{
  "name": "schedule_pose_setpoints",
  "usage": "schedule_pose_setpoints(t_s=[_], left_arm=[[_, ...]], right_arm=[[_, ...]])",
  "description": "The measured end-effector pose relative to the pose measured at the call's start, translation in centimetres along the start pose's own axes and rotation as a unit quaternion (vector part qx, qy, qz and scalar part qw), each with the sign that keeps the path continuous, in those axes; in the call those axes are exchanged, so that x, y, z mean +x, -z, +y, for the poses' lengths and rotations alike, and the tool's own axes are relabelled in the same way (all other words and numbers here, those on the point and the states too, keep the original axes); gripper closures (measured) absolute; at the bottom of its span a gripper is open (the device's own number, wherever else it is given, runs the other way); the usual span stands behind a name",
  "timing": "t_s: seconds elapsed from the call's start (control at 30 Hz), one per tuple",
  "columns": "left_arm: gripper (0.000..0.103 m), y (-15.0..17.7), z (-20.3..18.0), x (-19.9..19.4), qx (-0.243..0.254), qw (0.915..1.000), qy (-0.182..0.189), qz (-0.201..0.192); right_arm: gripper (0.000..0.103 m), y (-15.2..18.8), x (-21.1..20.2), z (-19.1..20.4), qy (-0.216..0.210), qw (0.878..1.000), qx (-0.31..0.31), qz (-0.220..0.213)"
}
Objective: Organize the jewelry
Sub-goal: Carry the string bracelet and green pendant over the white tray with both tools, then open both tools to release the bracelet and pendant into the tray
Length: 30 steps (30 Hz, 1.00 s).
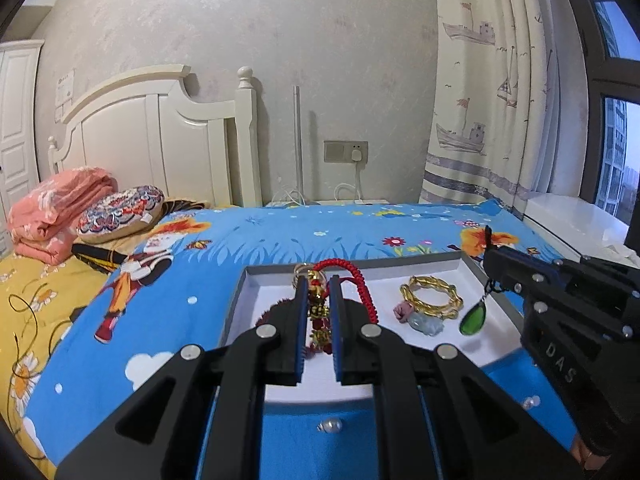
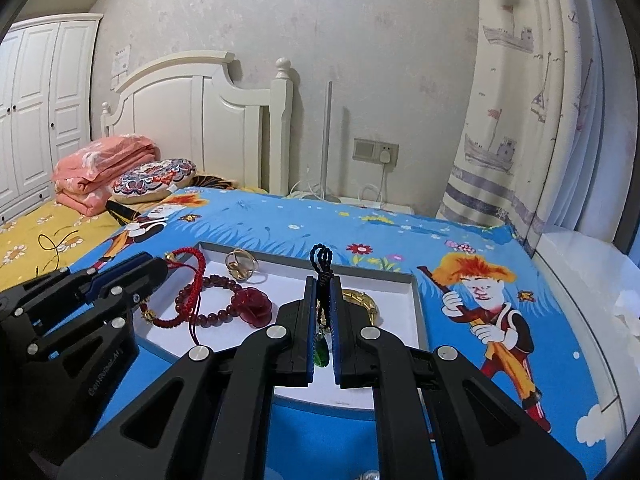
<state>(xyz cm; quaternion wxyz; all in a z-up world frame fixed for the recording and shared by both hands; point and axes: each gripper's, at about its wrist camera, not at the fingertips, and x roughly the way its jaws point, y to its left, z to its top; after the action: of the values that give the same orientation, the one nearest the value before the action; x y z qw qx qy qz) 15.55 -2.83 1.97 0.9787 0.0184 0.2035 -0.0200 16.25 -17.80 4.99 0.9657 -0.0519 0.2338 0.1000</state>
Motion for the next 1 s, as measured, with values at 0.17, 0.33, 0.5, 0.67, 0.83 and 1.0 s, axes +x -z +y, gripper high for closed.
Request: schedule_pose_setpoints(t_s=[0.17, 0.33, 0.5, 0.67, 0.83, 1.0], left_arm=[[0.093, -1.6, 0.9, 2.2, -0.021, 0.9996, -0.006, 0.018], [0.093, -2.1, 1.2, 3.5, -0.024, 0.9994, -0.017, 0.020], [0.095, -1.6, 1.0, 4.8, -0.020, 0.9990, -0.025, 0.032], [0.096, -1.3, 1.0, 5.9, -0.011, 0.9986, -0.013, 0.049], [0.082, -1.3, 2.2, 7.0, -0.018, 0.9973, -0.016, 0.069], [0.053, -0.9, 3.3, 7.1, -0.025, 0.9965, -0.028, 0.075]], right_arm=[[0.096, -0.5, 1.7, -0.6, 0.003, 1.000, 0.003, 0.015], [0.096, -1.1, 3.1, -1.3, 0.005, 1.000, 0.014, 0.024], [0.096, -1.1, 4.7, -1.1, 0.006, 0.999, 0.011, 0.039], [0.096, -0.5, 6.1, -1.0, 0.006, 0.998, 0.016, 0.055], [0.094, -0.1, 7.1, -0.7, -0.002, 0.996, -0.002, 0.084], [0.076, 0.4, 7.2, -0.6, -0.004, 0.995, 0.000, 0.095]])
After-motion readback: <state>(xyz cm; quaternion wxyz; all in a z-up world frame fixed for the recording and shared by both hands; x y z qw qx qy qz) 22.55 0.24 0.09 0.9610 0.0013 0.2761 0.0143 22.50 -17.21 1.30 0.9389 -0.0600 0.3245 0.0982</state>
